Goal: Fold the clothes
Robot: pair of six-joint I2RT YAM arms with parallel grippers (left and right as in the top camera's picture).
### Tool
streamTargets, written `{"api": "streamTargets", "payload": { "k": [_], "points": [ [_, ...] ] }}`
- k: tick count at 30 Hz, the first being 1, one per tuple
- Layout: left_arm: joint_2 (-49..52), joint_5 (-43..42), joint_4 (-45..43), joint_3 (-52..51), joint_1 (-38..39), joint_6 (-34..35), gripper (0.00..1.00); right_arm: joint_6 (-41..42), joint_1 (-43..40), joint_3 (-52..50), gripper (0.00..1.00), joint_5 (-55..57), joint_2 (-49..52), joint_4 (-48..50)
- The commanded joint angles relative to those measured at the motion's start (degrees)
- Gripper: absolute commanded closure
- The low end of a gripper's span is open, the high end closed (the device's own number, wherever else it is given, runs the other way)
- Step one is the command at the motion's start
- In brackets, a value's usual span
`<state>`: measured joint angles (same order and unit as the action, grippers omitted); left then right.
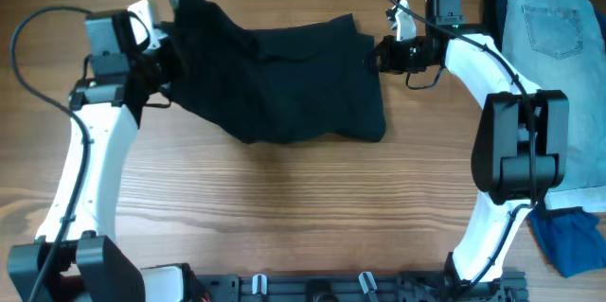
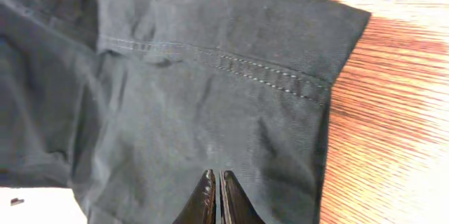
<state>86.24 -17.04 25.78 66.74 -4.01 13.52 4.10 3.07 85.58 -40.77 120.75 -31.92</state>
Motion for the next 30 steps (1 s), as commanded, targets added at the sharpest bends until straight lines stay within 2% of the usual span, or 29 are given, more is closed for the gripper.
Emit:
{"api": "streamTargets", "payload": {
  "k": [1,6,9,14,20,21,22,23,27,30],
  "points": [
    [-0.5,0.6,-2.4,1.6,7.2,-1.3,0.96,0.9,-2.4,1.4,0.96,-3.9,-2.7,-0.5],
    [4.5,3.0,-8.7,1.6,17.6,0.2,0.96,0.4,-5.5,1.5,0.96,-4.3,-8.2,-1.0],
    [9.9,3.0,-14.1,1.6,23.9,0.9,0.96,0.1,-8.9,1.5,0.96,-4.3,-14.8,-2.0],
    [15.4,3.0,-20.9,1.6,29.8,2.4,0.96,-1.1,-11.3,1.5,0.96,-4.3,-19.1,-3.3],
    [18.9,3.0,-29.6,1.6,35.2,3.9,0.96,-2.6,-12.0,1.5,0.96,-3.8,-19.9,-5.0],
    [19.3,3.0,-31.8,1.6,36.4,3.8,0.64,-2.6,-12.0,1.5,0.96,-3.8,-19.9,-5.0],
    [19.3,3.0,-32.8,1.6,37.0,3.8,0.23,-2.6,-12.0,1.5,0.96,-3.8,-19.9,-5.0],
    [19.3,3.0,-34.2,1.6,37.8,3.9,0.0,-2.6,-12.0,1.5,0.96,-3.8,-19.9,-5.0],
    [18.9,3.0,-36.3,1.7,37.7,7.0,0.0,-2.6,-12.0,1.5,0.96,-3.8,-19.9,-5.1],
    [15.6,2.9,-34.0,1.7,35.1,8.0,0.0,-2.6,-11.8,1.4,0.95,-3.1,-19.8,-6.4]
  ]
}}
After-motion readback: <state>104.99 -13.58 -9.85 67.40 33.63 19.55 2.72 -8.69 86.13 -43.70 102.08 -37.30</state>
